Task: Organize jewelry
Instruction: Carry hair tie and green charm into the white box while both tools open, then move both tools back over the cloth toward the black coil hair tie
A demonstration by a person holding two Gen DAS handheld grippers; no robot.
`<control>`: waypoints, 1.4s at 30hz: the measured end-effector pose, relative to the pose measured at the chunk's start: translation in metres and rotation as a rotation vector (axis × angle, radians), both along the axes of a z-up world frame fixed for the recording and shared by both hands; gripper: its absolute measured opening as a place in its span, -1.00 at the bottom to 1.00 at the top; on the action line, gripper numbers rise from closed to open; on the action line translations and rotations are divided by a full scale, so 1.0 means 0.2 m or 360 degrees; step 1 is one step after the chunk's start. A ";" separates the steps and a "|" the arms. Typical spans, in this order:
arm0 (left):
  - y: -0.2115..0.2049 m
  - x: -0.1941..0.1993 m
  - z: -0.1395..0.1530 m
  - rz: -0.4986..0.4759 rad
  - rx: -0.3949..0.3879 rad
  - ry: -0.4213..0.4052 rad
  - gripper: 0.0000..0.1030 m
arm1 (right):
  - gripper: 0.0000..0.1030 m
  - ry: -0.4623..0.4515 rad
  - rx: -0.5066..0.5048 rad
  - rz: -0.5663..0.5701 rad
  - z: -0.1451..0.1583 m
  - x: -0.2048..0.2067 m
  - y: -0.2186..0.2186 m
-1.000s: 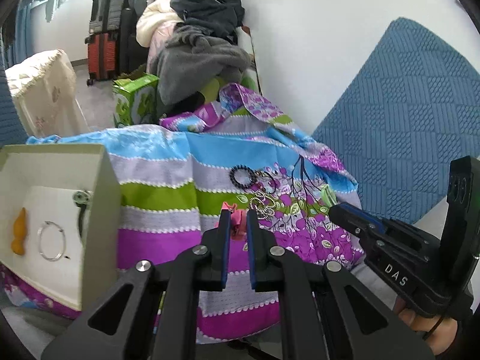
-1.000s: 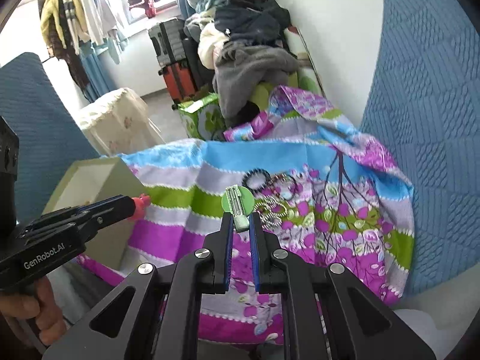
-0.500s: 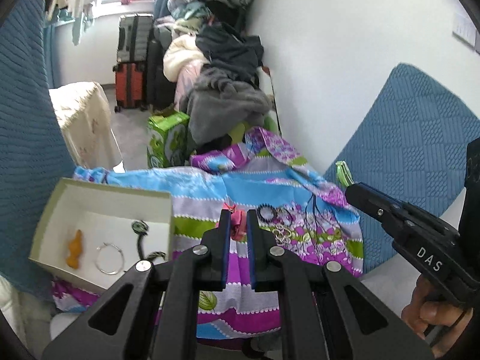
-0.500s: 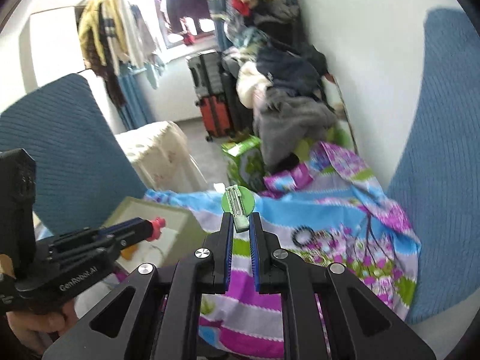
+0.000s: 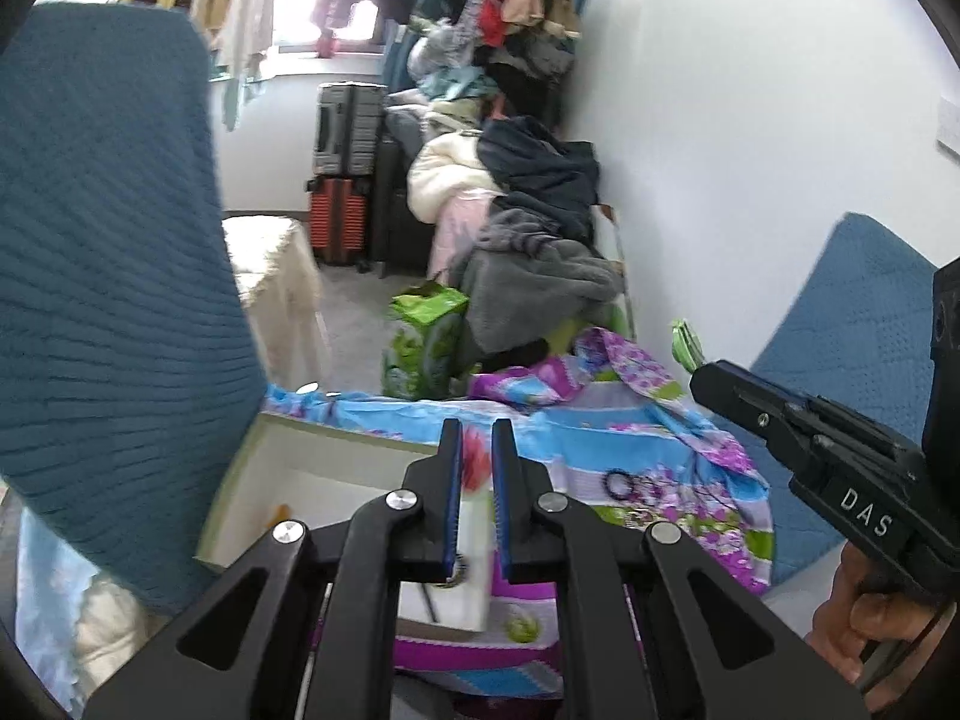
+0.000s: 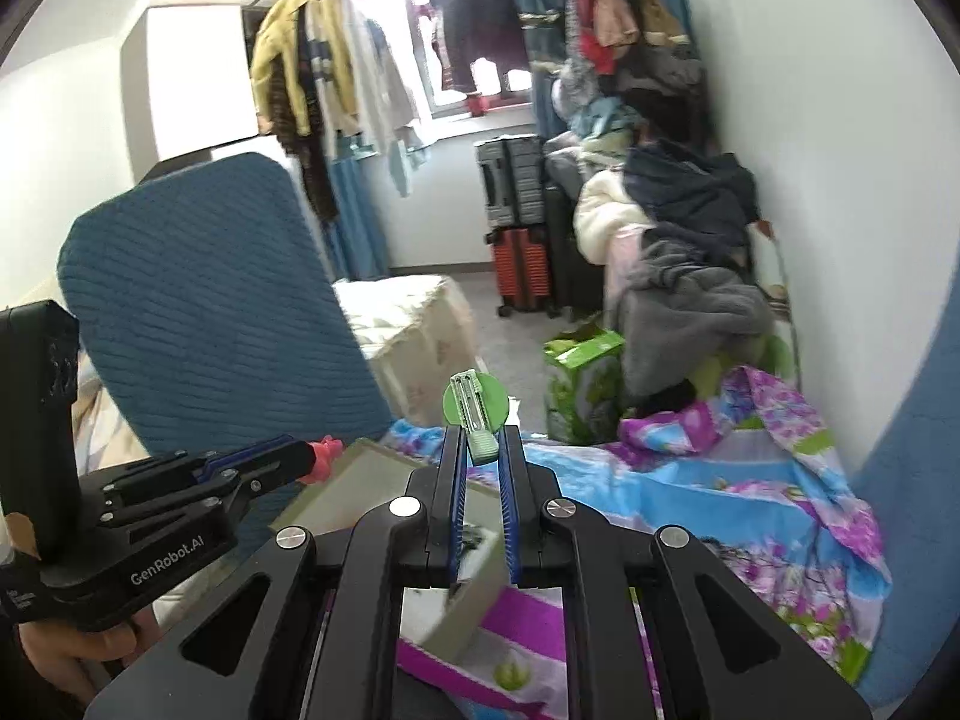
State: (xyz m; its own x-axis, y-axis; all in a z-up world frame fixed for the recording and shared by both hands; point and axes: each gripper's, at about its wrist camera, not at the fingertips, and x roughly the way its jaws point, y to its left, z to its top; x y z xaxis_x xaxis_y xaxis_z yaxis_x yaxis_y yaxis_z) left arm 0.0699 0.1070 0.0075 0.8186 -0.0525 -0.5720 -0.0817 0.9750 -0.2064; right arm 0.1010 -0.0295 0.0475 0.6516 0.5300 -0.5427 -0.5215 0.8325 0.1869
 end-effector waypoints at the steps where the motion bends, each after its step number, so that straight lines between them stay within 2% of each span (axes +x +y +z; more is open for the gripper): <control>1: 0.03 -0.01 -0.01 0.0019 -0.0006 0.0005 -0.82 | -0.83 0.0010 -0.0003 0.0022 -0.01 0.00 0.04; 13: 0.29 0.06 -0.32 0.0164 -0.0119 0.0197 -0.83 | -0.83 0.0237 -0.0151 0.0189 -0.37 0.09 0.38; 22: 0.35 0.14 -0.57 0.0176 -0.0184 0.0357 -0.83 | -0.82 0.0410 -0.0266 0.0239 -0.66 0.18 0.49; 27: 0.36 0.17 -0.61 0.0189 -0.0197 0.0397 -0.83 | -0.80 0.0499 -0.0290 0.0243 -0.75 0.22 0.50; 31: 0.38 0.17 -0.60 0.0228 -0.0190 0.0401 -0.82 | -0.69 0.0503 -0.0280 0.0236 -0.75 0.24 0.49; 35: 0.36 0.16 -0.55 0.0235 -0.0180 0.0373 -0.76 | -0.68 0.0460 -0.0241 0.0233 -0.68 0.23 0.46; 36: 0.36 0.16 -0.53 0.0235 -0.0178 0.0363 -0.72 | -0.68 0.0444 -0.0230 0.0227 -0.65 0.23 0.45; 38: 0.34 0.14 -0.49 0.0239 -0.0169 0.0336 -0.40 | -0.68 0.0413 -0.0207 0.0216 -0.61 0.23 0.42; 40: 0.32 0.12 -0.43 0.0262 -0.0153 0.0290 -0.22 | -0.68 0.0368 -0.0182 0.0202 -0.54 0.22 0.38; 42: 0.30 0.11 -0.38 0.0255 -0.0159 0.0255 -0.20 | -0.68 0.0329 -0.0157 0.0185 -0.47 0.21 0.34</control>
